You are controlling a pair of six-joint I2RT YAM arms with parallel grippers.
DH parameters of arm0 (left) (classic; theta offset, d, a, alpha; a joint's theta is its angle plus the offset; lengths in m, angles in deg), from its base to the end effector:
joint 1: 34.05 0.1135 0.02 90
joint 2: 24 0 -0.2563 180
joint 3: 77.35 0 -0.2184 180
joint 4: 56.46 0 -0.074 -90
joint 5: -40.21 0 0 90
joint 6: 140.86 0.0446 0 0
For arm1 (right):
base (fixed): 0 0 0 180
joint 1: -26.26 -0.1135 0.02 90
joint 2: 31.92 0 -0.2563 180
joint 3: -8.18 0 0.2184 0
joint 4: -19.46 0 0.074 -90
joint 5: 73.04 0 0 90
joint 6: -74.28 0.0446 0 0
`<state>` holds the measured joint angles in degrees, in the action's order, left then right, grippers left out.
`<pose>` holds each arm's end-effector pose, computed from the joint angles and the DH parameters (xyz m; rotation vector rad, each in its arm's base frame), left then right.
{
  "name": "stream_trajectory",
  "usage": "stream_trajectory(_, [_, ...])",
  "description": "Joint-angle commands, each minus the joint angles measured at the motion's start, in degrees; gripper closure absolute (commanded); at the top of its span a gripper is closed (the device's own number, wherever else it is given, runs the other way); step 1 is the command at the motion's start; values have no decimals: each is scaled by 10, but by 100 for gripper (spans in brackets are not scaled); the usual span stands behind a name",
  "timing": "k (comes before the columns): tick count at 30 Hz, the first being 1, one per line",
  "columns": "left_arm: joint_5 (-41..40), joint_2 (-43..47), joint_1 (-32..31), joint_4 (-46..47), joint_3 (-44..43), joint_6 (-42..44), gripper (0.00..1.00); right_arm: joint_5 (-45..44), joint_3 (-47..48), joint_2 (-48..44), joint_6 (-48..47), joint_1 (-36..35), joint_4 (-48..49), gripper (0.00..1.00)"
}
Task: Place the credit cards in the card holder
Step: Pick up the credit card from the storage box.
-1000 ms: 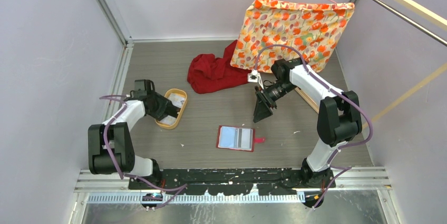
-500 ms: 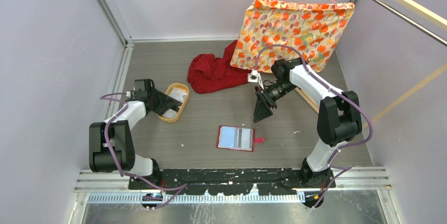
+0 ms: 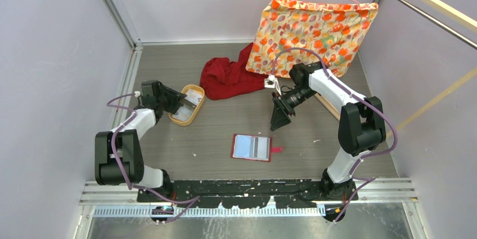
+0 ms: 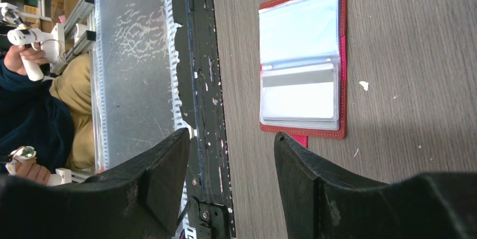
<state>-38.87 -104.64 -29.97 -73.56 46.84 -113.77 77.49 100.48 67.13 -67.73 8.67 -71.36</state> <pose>0.2641 0.0104 0.1960 -1.2396 2.0586 -0.7257 0.2405 0.1170 0.2458 -1.3777 2.1552 1.4748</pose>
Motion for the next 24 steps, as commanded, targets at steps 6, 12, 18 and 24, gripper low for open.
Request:
stream_trajectory(6, [43,-53,-3,109,-10,-23,55,3,20,1,-13,-3,-8,39])
stream_trajectory(12, [30,-85,-3,82,-21,-27,62,2,21,1,-13,-3,-9,39])
stream_trajectory(18, [38,-88,-3,88,-12,-28,97,1,22,2,-14,-2,-10,39])
stream_trajectory(24, [25,-28,-2,35,-18,13,100,1,22,0,-14,-2,-11,39])
